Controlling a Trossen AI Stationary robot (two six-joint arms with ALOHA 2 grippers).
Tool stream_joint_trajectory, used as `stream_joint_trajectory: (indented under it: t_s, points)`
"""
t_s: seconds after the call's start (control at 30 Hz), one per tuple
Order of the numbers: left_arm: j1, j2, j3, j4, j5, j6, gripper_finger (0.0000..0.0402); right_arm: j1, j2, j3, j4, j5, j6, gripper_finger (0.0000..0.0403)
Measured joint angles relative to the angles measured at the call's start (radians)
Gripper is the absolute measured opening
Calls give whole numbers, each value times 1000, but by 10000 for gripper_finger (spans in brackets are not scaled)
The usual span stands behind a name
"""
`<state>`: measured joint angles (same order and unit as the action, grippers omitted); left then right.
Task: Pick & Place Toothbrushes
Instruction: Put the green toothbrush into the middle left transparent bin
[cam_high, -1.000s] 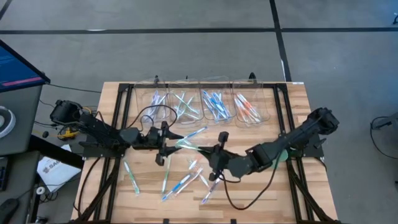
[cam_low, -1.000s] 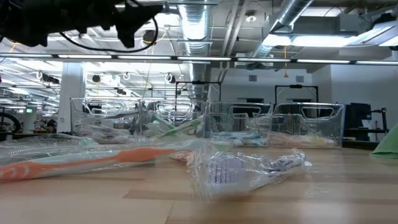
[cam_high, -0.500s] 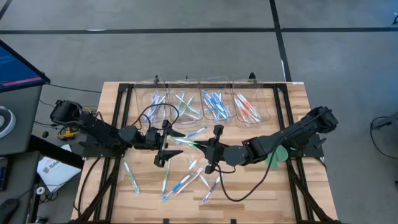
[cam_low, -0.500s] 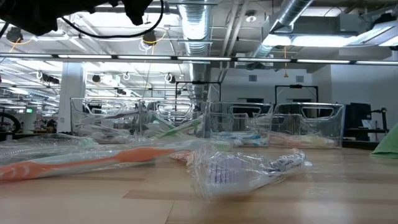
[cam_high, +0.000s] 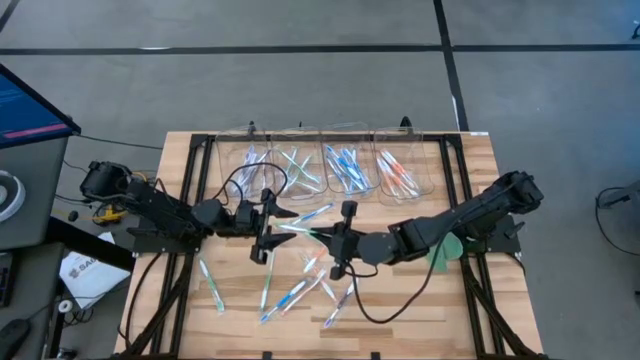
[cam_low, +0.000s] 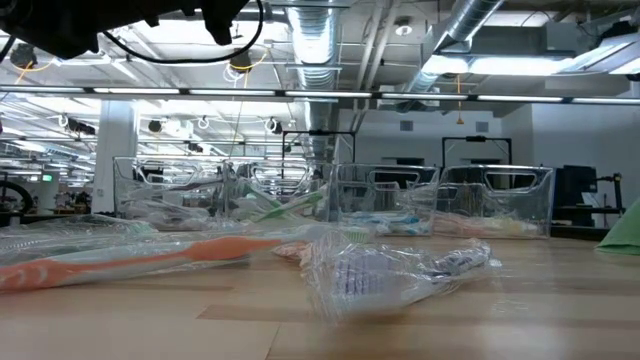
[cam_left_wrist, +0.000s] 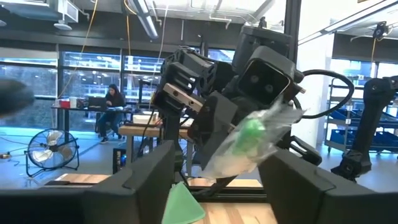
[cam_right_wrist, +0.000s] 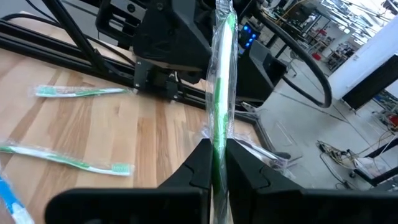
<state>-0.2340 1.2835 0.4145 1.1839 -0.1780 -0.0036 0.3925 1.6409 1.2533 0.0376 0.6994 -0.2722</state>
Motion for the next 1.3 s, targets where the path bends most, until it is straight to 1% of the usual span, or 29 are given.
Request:
stream_joint_trajectory:
  t_s: [0.13,0.3,0.47,0.53,0.67,0.73,0.8,1.03,1.3]
  points:
    - [0,0,0,0,0,0,175,-5,0,0,-3,0,0,15]
    - [0,0,0,-1,0,0,100,-17,0,0,-5,-26,1,18]
    - [0,0,-1,-3,-1,11,21,-31,0,0,-19,-31,34,58]
    - [0,0,-1,-8,-2,22,16,-37,0,0,-23,-31,37,69]
    - [1,0,-1,-12,-8,23,22,-58,0,0,-37,-32,141,86]
    - [1,0,-2,-21,-12,23,18,-62,0,0,-78,-33,158,93]
    - [1,0,-2,-21,-12,23,17,-59,0,0,-112,-25,156,99]
    - [0,0,-2,-38,-30,22,17,-32,1,0,-109,-18,81,116]
    - [0,0,-3,-53,-35,22,17,1,-5,0,-169,-17,113,136]
